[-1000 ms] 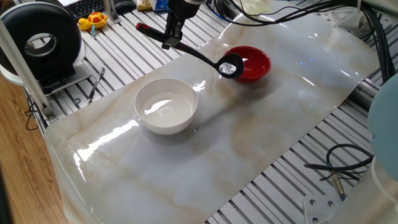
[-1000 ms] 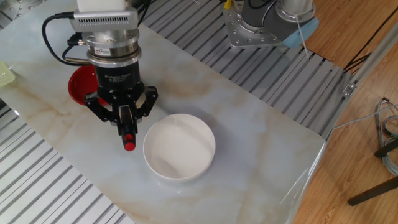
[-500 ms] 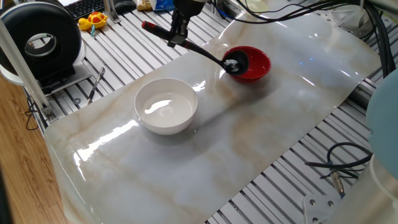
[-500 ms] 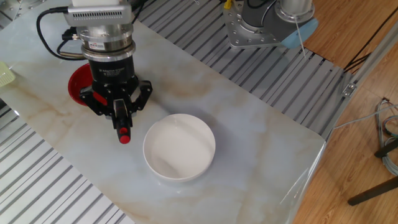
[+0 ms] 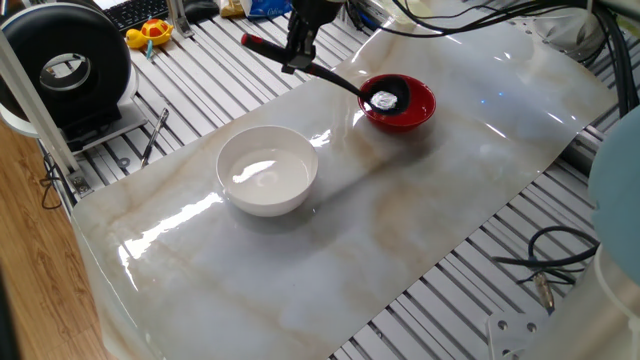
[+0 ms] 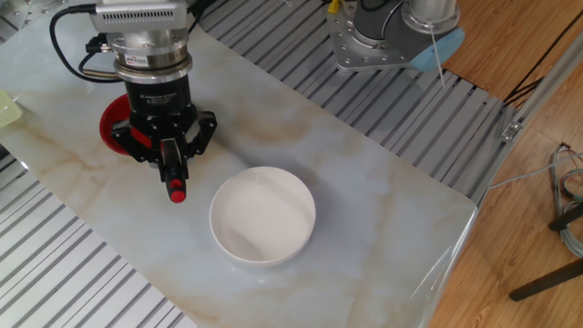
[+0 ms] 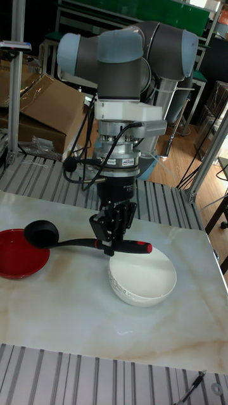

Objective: Scoop water with a large spoon from one bowl to another

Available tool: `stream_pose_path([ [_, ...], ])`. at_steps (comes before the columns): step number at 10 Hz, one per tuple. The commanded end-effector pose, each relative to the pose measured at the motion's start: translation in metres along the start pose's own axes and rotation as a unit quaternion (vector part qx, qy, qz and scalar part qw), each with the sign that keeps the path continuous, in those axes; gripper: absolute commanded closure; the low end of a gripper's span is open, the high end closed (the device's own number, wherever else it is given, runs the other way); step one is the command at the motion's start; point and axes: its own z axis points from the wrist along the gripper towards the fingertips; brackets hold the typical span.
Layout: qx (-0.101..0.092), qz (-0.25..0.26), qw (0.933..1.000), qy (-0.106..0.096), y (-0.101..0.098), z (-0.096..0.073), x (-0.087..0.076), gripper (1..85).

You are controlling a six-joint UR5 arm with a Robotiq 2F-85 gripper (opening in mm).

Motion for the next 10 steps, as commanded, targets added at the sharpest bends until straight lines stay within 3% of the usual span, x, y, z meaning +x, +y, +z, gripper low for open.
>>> stream_pose_path([
  [1,0.001,-0.007,1.0000,-0.006,-0.008,0.000,0.004,84.3],
  [4,0.002,-0.022,0.9997,-0.011,-0.017,0.015,0.018,84.3],
  [10,0.008,-0.046,0.9989,0.003,-0.022,0.020,0.034,84.3],
])
